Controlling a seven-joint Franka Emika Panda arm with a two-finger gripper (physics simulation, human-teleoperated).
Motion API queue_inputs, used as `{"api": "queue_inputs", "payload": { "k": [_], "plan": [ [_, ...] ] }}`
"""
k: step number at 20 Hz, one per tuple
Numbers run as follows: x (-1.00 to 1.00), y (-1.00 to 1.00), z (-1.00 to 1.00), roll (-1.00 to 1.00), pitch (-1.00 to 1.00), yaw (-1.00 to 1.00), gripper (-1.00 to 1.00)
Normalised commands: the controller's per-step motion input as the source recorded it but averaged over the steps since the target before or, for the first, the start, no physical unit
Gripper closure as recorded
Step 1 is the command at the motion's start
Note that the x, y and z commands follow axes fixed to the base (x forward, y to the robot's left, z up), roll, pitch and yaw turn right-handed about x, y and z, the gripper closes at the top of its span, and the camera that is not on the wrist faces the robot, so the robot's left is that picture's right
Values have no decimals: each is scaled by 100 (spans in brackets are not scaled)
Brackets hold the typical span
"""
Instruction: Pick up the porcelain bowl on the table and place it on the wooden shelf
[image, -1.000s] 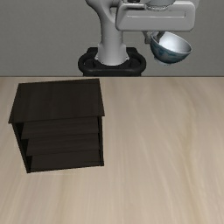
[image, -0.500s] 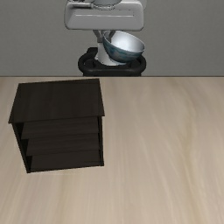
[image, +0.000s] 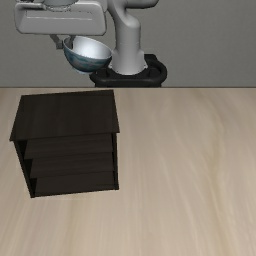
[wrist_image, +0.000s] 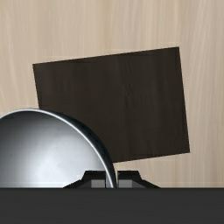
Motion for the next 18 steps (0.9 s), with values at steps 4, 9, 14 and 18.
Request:
{"api": "queue_inputs", "payload": {
  "k": [4,9,14,18],
  "plan": [
    [100,0,0,0,0,0,100],
    [0,0,-100,0,0,0,100],
    [0,0,-100,0,0,0,100],
    [0,0,-100,0,0,0,100]
  ]
}}
